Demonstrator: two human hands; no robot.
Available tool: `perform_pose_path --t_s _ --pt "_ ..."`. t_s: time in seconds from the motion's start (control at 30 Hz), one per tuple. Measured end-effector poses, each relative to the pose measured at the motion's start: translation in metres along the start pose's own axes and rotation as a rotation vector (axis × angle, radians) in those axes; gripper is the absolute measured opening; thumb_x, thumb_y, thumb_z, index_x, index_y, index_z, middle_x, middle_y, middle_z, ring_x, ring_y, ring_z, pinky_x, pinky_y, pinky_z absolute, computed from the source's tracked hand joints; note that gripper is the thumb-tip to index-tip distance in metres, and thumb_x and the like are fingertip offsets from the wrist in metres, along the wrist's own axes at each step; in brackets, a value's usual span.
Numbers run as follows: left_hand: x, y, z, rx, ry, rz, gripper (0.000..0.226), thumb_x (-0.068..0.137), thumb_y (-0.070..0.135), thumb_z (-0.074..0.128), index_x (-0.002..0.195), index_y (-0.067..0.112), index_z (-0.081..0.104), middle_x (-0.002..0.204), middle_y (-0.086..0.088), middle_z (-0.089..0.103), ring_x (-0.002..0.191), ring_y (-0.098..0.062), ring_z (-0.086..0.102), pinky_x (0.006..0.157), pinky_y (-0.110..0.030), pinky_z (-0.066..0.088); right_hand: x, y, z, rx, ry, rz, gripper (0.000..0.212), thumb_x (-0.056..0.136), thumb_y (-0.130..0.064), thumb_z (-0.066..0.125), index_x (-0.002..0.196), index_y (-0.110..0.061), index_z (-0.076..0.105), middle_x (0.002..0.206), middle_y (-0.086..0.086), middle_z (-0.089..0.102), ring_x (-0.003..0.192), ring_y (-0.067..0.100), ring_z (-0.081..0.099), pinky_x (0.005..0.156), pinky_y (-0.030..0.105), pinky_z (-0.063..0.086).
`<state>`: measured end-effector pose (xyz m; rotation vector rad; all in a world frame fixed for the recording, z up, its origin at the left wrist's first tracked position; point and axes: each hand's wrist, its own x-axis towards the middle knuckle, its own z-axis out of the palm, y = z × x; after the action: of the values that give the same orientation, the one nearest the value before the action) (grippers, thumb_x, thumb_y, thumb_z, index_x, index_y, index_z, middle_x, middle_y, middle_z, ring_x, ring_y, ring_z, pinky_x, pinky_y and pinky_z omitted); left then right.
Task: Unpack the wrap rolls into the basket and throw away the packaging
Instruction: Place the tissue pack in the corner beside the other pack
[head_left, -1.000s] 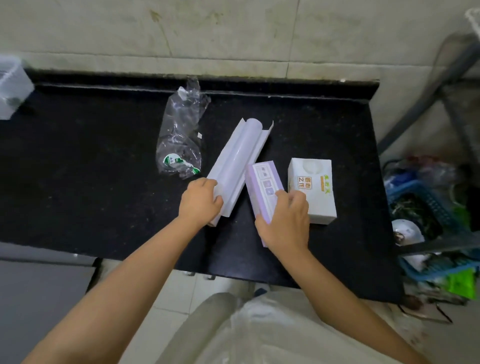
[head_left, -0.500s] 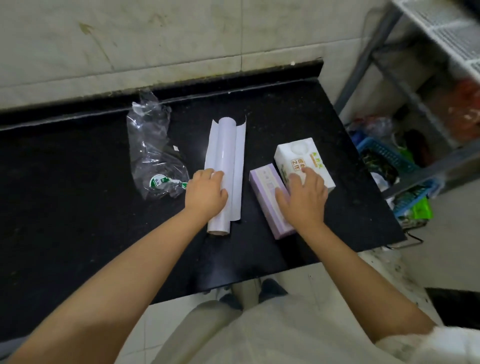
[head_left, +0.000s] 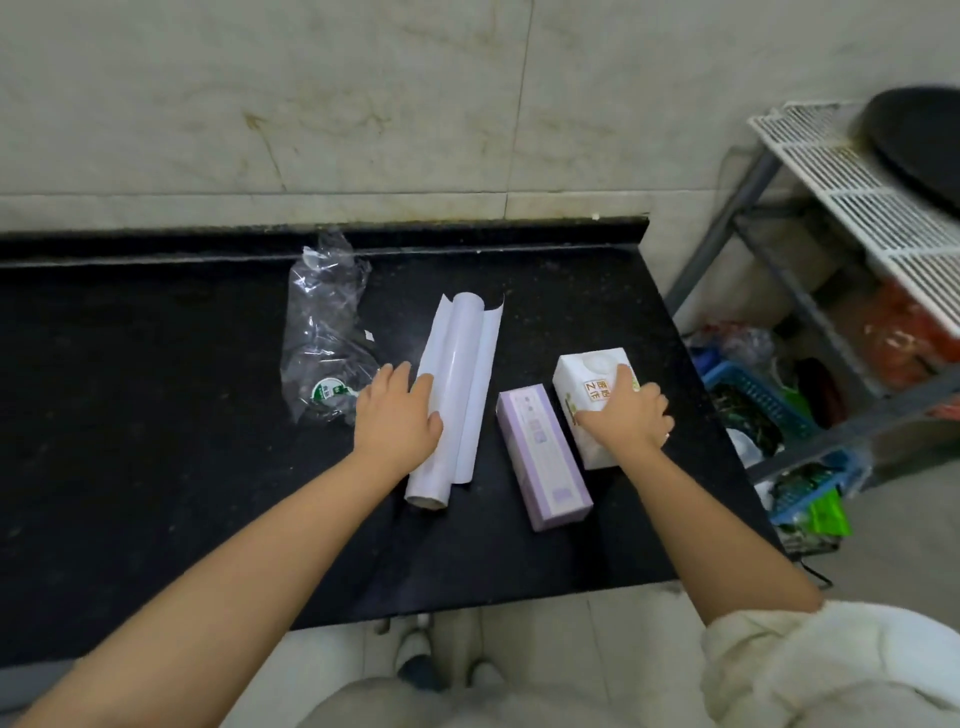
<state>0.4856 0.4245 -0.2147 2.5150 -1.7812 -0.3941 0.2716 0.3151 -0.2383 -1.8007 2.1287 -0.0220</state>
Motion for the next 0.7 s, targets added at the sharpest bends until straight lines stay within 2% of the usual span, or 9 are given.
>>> perform_pose_path --t_s 0.13,0.3,0.5,0.7 --pt "-0.009 0.003 -0.001 -0.005 0.046 -0.087 0.05 0.094 0.029 0.043 0.141 0.013 0.034 0.155 -0.012 0.022 0.144 -0.028 0.015 0.115 -0.043 0.021 0.0 0.0 -0.027 0.045 0.08 -0.063 0.078 0.071 -0.042 0.07 0.134 -0.018 0.03 0.128 0.022 0.044 0.119 0.038 0.041 0.099 0.047 0.036" --pt "-0.033 -0.016 0.002 -0.065 0.089 -0.229 0.048 0.092 0.029 0.047 0.137 0.014 0.039 0.151 -0.009 0.03 0.141 -0.024 0.022 0.112 -0.041 0.026 -0.02 -0.046 -0.061 0.23 0.184 -0.298 0.074 0.07 -0.036 0.073 0.13 -0.015 0.036 0.125 0.021 0.048 0.115 0.037 0.045 0.093 0.048 0.042" --pt "-0.094 -0.096 -0.012 -0.045 0.115 -0.529 0.05 0.093 0.031 0.045 0.139 0.015 0.037 0.155 -0.01 0.025 0.144 -0.029 0.017 0.114 -0.044 0.023 -0.103 -0.152 -0.042 0.385 0.032 -0.754 0.072 0.064 -0.031 0.074 0.125 -0.015 0.038 0.115 0.016 0.055 0.107 0.036 0.05 0.082 0.04 0.044" --pt "-0.197 -0.21 -0.035 -0.036 0.161 -0.85 0.043 0.09 0.027 0.047 0.129 0.01 0.046 0.142 -0.013 0.042 0.136 -0.031 0.03 0.108 -0.044 0.031 -0.223 -0.249 0.028 0.155 -0.16 -1.08 0.073 0.064 -0.035 0.073 0.125 -0.014 0.039 0.113 0.017 0.059 0.105 0.038 0.053 0.083 0.043 0.047"
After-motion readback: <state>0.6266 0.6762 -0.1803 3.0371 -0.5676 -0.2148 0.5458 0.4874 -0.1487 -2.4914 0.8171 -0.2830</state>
